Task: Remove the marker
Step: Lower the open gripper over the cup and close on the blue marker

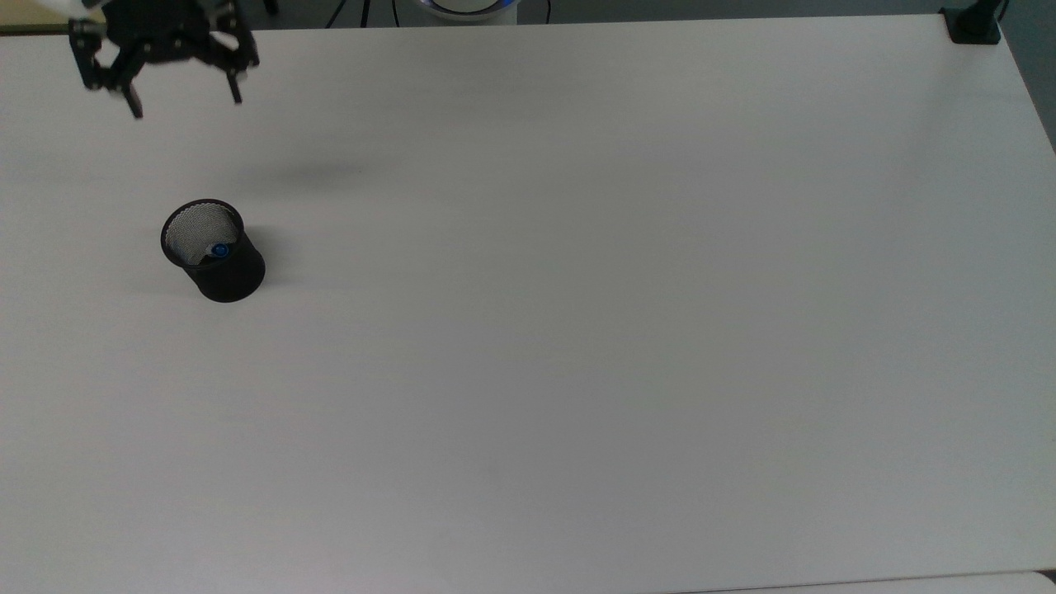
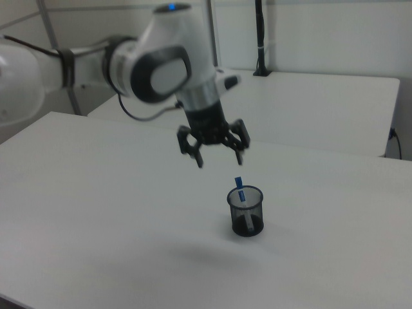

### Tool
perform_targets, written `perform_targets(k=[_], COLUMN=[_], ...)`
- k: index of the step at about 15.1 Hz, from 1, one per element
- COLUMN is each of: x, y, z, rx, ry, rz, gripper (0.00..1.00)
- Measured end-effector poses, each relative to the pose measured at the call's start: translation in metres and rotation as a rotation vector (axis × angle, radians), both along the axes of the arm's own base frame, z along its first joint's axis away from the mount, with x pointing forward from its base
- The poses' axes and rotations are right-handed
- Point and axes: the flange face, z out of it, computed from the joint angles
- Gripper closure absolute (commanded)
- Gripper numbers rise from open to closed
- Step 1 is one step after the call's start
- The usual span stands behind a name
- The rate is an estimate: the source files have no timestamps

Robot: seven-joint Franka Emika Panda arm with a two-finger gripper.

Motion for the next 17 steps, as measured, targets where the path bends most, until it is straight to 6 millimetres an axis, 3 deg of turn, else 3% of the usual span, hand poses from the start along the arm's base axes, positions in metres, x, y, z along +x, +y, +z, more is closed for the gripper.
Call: perform_targets(k=[2, 5, 12, 13, 14, 16, 17], x=[0.001, -0.001, 0.027, 0.032, 0.036, 0.042, 0.042], y=[-0.017, -0.031, -0.018, -0.013, -0.009, -0.003, -0.003], z=[-0.037, -0.074, -0.097, -0.103, -0.109, -0.119, -0.120], rx=[-0.025, 0.011, 0.146, 0.143, 0.140, 0.141, 0.144], ry=[-0.061, -0.114, -0.300, -0.317, -0.324, -0.326, -0.326], rz=[-0.018, -0.069, -0.183, -0.181, -0.178, -0.176, -0.178], gripper=[0.00, 0.00, 0.08, 0.16, 0.49, 0.90, 1.00])
